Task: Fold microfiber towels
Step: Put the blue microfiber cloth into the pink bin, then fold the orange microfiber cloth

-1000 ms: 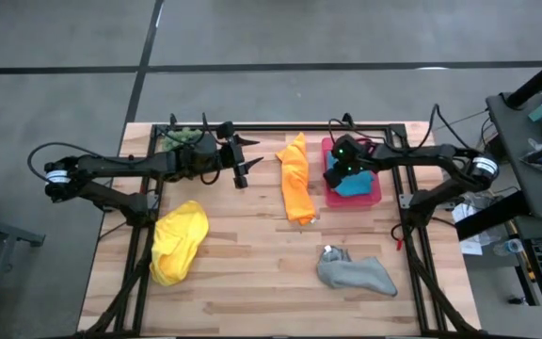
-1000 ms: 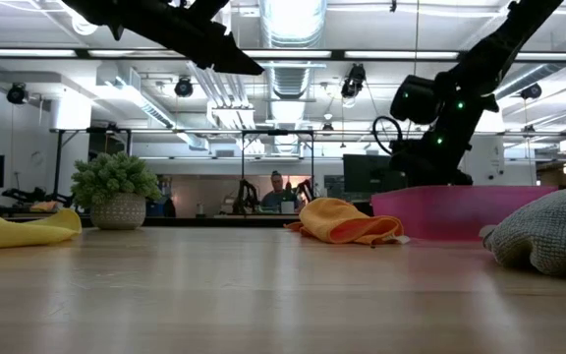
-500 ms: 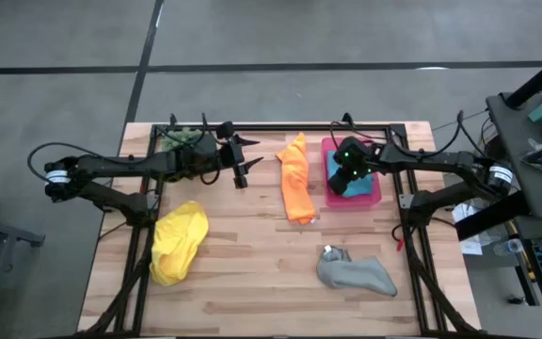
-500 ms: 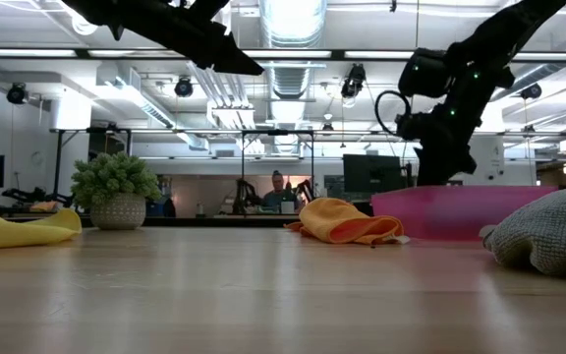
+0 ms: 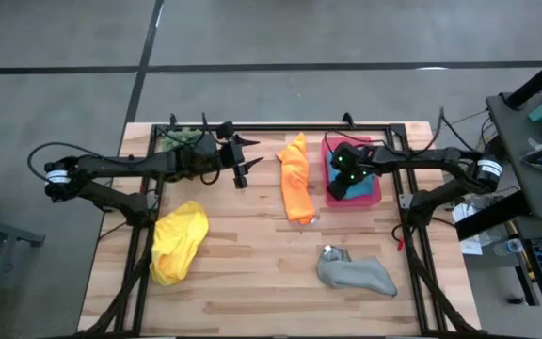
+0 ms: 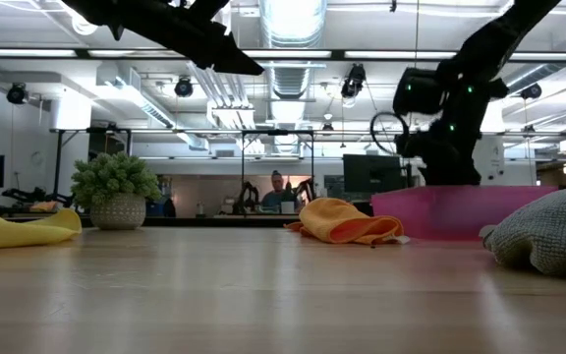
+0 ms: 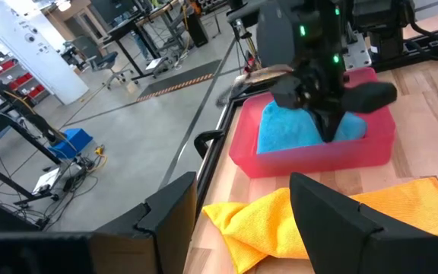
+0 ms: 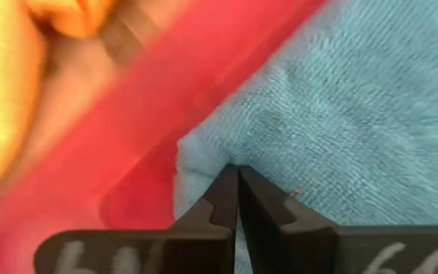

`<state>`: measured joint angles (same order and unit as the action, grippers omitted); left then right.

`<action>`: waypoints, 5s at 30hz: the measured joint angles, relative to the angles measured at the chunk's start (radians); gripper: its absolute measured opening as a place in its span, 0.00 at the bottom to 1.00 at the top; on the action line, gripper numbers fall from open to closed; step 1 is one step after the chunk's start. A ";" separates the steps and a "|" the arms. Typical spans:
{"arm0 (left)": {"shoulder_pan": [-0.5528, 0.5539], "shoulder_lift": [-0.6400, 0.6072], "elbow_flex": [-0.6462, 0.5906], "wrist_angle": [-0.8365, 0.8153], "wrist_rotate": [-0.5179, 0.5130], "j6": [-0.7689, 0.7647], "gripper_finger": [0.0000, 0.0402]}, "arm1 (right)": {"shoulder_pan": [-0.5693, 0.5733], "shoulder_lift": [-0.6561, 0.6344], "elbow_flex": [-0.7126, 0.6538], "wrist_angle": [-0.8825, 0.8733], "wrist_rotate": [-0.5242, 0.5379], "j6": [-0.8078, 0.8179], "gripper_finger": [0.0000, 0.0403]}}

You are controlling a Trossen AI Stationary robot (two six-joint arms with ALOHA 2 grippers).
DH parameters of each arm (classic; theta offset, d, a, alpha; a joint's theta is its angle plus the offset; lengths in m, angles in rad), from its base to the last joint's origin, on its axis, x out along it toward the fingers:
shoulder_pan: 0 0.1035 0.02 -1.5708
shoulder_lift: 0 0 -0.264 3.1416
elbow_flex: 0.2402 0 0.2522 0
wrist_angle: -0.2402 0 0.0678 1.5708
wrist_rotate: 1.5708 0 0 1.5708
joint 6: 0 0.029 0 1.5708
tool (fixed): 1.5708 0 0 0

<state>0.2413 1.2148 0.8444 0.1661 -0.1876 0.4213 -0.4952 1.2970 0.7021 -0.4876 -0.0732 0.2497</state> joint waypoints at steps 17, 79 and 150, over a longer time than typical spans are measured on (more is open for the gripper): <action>0.000 0.000 0.000 0.000 0.000 0.003 0.49 | 0.000 -0.027 -0.022 -0.112 0.074 0.047 0.02; -0.084 0.041 -0.021 -0.062 0.014 -0.182 0.49 | 0.020 -0.244 0.045 0.034 0.380 -0.011 0.02; -0.313 0.434 0.329 -0.245 -0.187 -0.288 0.00 | 0.484 -0.307 -0.128 0.707 0.204 0.000 0.13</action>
<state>-0.0719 1.6486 1.1732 -0.0792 -0.3744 0.1337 -0.0112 0.9897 0.5738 0.2191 0.1309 0.2496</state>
